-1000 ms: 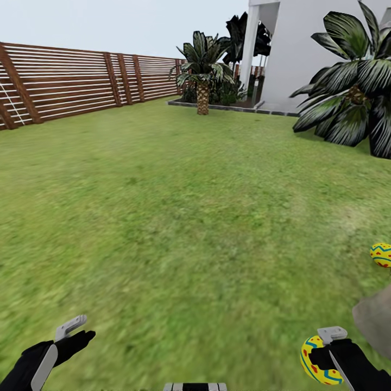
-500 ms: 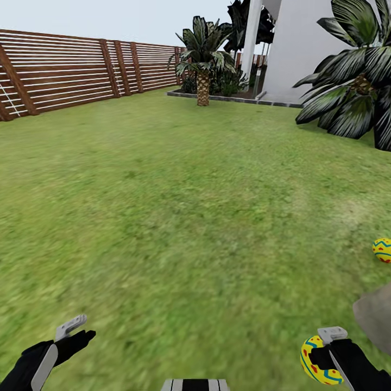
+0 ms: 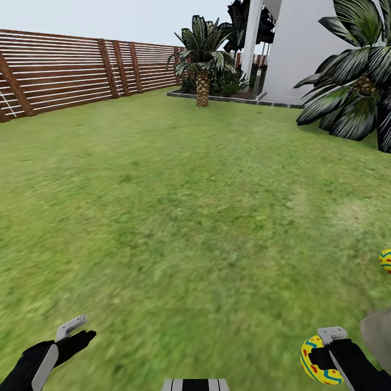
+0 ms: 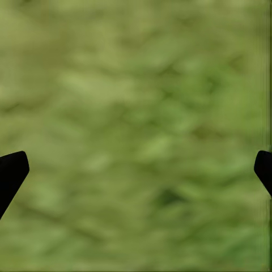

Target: Take the three Easter eggs out of the wicker basket on the lawn in the garden, then place them on the lawn next to a single tree (choose any tree) so that all three eggs are next to the same tree and none are left in the basket.

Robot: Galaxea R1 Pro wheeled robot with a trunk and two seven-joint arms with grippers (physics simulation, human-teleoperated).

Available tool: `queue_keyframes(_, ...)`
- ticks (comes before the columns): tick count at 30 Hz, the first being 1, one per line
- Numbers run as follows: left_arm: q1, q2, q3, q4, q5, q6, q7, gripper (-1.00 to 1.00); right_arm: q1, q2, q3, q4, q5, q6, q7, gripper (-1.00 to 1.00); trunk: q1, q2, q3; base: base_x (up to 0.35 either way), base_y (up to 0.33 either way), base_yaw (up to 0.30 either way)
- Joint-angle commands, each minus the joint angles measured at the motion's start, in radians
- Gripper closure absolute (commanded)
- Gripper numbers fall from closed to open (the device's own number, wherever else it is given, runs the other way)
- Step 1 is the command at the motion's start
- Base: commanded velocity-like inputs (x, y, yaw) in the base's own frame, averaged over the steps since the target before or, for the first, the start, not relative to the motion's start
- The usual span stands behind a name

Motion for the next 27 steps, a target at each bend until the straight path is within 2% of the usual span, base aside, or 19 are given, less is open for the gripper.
queue_keyframes(1, 0.0, 0.0, 0.004, -0.001, 0.002, 0.006, -0.004, -1.0, 0.0, 0.0, -0.003, -0.002, 0.011, 0.004, 0.009, 1.0, 0.0, 0.0, -0.001, 0.037, -0.038, 0.0)
queue_keyframes(5, 0.0, 0.0, 0.004, -0.001, 0.002, 0.006, -0.004, -1.0, 0.0, 0.0, -0.003, -0.002, 0.013, 0.004, 0.009, 1.0, 0.0, 0.0, -0.001, 0.008, -0.008, 0.0)
queue_keyframes(27, 0.0, 0.001, 0.006, -0.001, 0.002, 0.006, -0.005, -1.0, 0.0, 0.0, -0.003, -0.002, 0.012, 0.004, 0.009, 1.0, 0.01, -0.005, -0.086, 0.0, 0.0, 0.0)
